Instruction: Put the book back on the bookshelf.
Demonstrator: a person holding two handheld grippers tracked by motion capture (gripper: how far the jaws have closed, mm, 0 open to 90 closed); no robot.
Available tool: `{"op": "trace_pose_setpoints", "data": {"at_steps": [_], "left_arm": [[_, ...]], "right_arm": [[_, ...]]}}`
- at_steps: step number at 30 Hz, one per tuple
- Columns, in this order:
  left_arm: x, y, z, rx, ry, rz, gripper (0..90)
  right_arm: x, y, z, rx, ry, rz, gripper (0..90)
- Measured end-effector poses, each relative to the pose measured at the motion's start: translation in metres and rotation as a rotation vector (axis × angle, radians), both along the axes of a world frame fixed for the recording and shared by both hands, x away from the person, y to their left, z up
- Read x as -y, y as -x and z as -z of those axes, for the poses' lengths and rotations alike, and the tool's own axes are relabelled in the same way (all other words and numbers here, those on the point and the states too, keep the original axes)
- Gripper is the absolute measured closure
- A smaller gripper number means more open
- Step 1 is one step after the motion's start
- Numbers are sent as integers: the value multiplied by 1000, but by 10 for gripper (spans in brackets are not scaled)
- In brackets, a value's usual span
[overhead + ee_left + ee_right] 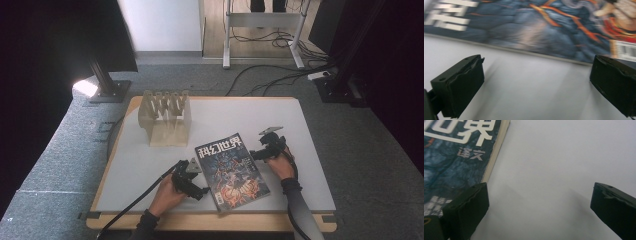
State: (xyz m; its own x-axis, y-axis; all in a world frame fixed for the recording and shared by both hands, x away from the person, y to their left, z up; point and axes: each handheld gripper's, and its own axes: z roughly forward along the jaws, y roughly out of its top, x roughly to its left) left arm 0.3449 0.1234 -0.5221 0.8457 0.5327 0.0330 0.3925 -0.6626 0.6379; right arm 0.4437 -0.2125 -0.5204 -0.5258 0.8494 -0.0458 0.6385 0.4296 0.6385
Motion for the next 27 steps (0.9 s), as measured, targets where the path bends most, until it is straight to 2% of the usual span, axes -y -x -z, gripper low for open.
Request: {"op": "trace_pose_setpoints", "data": {"at_steps": [1, 3, 4, 5, 7, 9, 11, 13, 18, 21, 24, 25, 26, 27], "left_arm": [[0, 0, 0, 0, 0, 0, 0], [-5, -9, -1, 23, 10, -48, 0], [-7, -13, -1, 22, 21, -64, 0], [-8, -17, 0, 22, 25, -79, 0], [-8, -22, 4, 34, 14, -101, 0], [-8, -26, 7, 2, 34, -102, 0], [-8, -26, 7, -3, 35, -102, 0], [-9, -28, 7, -19, 40, -100, 0], [-9, -28, 7, -17, 40, -101, 0], [-9, -28, 7, -18, 41, -101, 0], [-9, -27, 7, -17, 41, -102, 0], [-9, -27, 7, -17, 42, -102, 0], [-9, -28, 7, -17, 41, -102, 0], [-9, -28, 7, -18, 42, -101, 0]], "right_arm": [[0, 0, 0, 0, 0, 0, 13], [6, 4, -6, 3, -27, 3, 13], [7, 7, -9, 5, -32, -1, 13], [7, 12, -14, 1, -64, -11, 15], [6, 14, -15, 2, -77, -16, 20], [1, 19, -18, 0, -105, -37, 41], [-9, 22, -17, -15, -138, -79, 89], [-15, 22, -14, -30, -155, -95, 113], [-32, 15, -4, -72, -181, -122, 135], [-39, 9, 0, -94, -206, -116, 151], [-43, 7, 0, -90, -216, -105, 184], [-44, 7, 0, -101, -234, -95, 218], [-46, 7, -1, -129, -286, -70, 256], [-46, 7, -1, -130, -288, -56, 266]]}}
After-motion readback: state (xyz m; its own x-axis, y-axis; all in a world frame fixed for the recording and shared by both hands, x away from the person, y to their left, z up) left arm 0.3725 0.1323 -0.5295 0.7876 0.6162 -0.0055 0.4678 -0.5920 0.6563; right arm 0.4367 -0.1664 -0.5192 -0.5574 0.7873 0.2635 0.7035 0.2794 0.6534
